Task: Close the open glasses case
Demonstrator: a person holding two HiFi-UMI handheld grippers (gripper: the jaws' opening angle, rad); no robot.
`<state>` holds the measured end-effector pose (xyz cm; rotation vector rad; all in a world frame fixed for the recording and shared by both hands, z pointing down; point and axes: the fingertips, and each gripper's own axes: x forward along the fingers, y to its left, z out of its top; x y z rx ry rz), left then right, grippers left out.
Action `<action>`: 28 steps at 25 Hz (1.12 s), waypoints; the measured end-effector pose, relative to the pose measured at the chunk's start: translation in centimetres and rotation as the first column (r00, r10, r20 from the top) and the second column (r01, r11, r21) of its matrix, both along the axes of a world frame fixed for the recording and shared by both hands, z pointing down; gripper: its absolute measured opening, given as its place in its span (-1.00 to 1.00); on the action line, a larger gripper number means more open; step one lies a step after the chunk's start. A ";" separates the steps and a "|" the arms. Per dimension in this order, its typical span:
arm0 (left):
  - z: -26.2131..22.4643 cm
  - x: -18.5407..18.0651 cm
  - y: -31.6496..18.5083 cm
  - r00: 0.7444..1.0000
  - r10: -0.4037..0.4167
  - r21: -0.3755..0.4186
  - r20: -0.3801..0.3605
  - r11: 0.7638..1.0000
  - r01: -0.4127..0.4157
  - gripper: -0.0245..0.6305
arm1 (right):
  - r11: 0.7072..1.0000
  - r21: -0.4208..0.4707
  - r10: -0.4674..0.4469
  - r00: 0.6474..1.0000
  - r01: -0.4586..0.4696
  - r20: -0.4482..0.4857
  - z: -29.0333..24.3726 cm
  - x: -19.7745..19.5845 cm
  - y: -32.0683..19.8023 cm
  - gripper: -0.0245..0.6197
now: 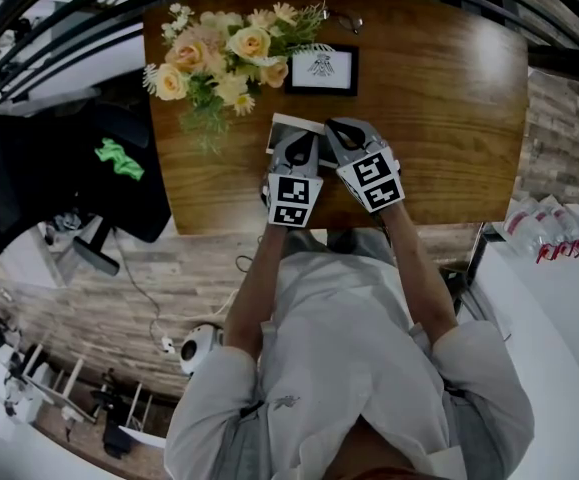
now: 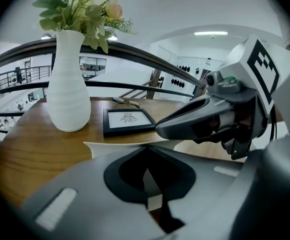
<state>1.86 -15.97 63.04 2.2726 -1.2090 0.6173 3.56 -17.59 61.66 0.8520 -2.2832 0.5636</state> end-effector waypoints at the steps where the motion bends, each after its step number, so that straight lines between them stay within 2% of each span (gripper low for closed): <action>1: 0.0 0.0 0.1 1.000 0.001 0.000 -0.003 1.000 -0.001 -0.87 | 1.000 -0.003 0.001 1.000 -0.001 -0.003 0.0 0.0 0.1 -0.91; 28: 0.3 -0.8 3.1 1.000 0.007 -0.004 -0.018 1.000 -0.007 -0.87 | 1.000 -0.019 -0.004 1.000 0.004 -0.022 0.5 -0.8 3.5 -0.91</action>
